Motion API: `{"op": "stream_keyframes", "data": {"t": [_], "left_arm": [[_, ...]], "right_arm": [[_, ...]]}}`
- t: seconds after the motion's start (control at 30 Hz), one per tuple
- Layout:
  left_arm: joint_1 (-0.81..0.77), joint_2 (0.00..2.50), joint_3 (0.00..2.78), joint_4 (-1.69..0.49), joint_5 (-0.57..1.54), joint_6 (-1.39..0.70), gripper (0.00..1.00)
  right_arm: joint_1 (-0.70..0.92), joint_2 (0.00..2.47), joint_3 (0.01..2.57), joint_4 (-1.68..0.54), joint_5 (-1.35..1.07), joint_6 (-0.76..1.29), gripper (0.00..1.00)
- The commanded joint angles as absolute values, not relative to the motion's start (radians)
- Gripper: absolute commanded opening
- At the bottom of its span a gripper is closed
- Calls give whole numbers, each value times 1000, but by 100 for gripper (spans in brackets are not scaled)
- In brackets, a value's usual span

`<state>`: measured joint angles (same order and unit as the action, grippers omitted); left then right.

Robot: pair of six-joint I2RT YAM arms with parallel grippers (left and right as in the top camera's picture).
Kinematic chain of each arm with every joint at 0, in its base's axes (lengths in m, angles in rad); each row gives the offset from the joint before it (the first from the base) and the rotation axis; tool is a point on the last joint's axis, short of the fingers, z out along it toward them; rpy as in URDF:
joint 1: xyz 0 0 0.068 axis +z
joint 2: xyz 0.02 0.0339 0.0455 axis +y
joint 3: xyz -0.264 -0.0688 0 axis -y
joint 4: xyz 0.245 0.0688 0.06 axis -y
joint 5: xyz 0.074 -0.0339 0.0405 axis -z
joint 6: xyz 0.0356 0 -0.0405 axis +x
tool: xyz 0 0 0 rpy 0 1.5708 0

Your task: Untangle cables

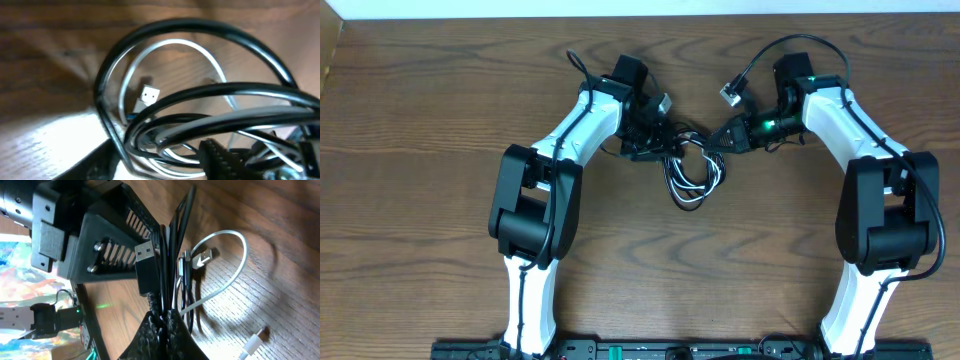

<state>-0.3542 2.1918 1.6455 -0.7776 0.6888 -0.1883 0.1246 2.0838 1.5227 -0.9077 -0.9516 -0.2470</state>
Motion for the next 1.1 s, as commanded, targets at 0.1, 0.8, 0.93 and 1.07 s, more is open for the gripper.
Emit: {"op": "stream_keyframes", "data": {"t": [0.1, 0.8, 0.93, 1.07], "left_arm": [[-339, 2204, 1640, -760, 749, -22, 64], [-354, 2204, 1640, -521, 392, -331, 61], [-361, 2204, 1640, -510, 392, -411, 53], [-368, 2204, 1640, -511, 391, -425, 40]], "right_arm": [[112, 2054, 1522, -925, -1006, -259, 1], [106, 2054, 1522, -972, -1394, -305, 1], [102, 2054, 1522, -970, -1458, -304, 1], [83, 2054, 1522, -969, -1480, -303, 1]]}}
